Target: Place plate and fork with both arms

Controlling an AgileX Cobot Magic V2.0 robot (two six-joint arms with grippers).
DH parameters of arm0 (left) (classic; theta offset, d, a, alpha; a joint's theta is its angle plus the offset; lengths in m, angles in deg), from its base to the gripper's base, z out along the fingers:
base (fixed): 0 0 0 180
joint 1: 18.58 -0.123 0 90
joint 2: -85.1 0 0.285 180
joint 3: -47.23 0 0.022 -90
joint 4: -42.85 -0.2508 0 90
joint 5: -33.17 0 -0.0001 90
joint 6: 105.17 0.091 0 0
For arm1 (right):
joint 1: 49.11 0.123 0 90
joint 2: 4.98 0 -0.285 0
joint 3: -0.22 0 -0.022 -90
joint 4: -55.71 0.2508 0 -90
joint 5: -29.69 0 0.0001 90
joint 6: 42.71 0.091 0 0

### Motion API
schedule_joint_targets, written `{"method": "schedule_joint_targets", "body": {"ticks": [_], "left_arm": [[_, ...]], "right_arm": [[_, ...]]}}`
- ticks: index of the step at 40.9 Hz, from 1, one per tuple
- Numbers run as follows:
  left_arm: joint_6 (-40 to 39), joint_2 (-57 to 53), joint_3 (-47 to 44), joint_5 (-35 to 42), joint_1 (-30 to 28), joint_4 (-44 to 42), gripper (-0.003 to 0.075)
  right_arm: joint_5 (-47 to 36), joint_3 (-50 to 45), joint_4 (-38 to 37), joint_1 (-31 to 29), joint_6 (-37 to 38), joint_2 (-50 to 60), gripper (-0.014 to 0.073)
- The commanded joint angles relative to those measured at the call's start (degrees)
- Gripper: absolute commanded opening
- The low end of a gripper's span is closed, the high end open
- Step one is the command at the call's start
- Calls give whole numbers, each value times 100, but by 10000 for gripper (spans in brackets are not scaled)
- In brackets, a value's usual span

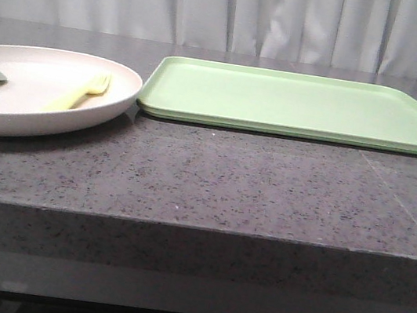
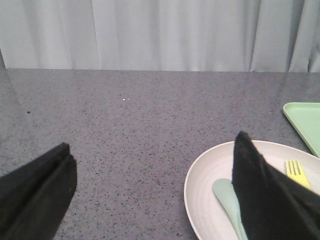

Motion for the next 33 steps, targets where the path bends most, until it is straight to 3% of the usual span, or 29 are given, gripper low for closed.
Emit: {"method": "schedule_joint_targets", "body": {"ticks": [1, 7, 21, 28, 33], "left_arm": [[-2, 267, 253, 401, -8, 259, 619], [-2, 1127, 685, -143, -8, 328, 619], [-2, 3282, 2486, -2510, -8, 803, 619], [36, 4164, 3031, -3244, 32, 816, 619], [125, 4637, 3241, -3317, 235, 816, 619]], "right_arm": [[-393, 217, 39, 3, -40, -23, 624], [-393, 217, 39, 3, -40, -23, 624], [-379, 217, 39, 3, -40, -23, 624], [-379, 217, 39, 3, -40, -23, 624], [-379, 217, 39, 3, -40, -23, 624]]}}
